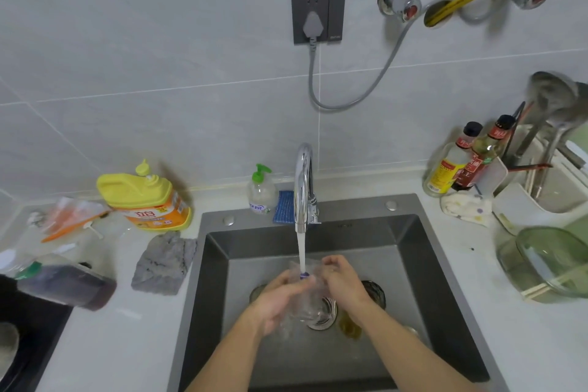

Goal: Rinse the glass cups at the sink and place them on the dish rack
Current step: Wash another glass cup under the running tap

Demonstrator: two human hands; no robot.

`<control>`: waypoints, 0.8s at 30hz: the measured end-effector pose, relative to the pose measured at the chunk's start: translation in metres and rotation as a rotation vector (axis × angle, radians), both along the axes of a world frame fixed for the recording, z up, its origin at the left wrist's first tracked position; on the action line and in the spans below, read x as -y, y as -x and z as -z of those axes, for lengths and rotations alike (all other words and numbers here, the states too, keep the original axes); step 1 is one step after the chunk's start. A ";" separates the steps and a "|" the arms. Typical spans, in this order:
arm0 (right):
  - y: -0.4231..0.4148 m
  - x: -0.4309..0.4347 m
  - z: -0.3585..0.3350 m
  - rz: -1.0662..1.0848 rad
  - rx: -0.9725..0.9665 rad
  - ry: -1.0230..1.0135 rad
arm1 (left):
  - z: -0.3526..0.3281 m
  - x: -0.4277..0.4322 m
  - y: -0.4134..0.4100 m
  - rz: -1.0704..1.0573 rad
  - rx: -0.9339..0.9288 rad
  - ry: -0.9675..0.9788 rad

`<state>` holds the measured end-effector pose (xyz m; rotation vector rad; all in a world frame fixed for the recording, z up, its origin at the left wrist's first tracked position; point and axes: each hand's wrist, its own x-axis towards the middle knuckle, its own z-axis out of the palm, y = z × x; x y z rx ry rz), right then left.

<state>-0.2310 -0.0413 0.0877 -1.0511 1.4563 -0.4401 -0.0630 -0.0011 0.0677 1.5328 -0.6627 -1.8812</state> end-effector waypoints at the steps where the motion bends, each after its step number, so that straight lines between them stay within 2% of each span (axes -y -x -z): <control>1: -0.001 0.001 -0.001 0.004 0.013 -0.004 | 0.001 0.001 -0.001 -0.002 -0.010 0.025; 8: -0.002 0.005 -0.010 -0.036 0.110 0.008 | 0.007 0.003 -0.005 -0.085 -0.009 0.133; 13: 0.001 0.006 -0.004 -0.069 0.110 0.022 | 0.009 0.003 -0.006 -0.056 0.004 0.122; 19: -0.001 0.009 0.003 -0.088 0.024 -0.045 | -0.002 0.000 0.002 -0.016 0.263 -0.100; 22: -0.002 0.007 0.009 -0.145 -0.058 -0.153 | -0.009 0.001 0.005 0.024 0.264 -0.239; 24: -0.003 0.008 0.012 -0.167 -0.042 -0.245 | -0.013 0.001 0.004 0.042 0.233 -0.319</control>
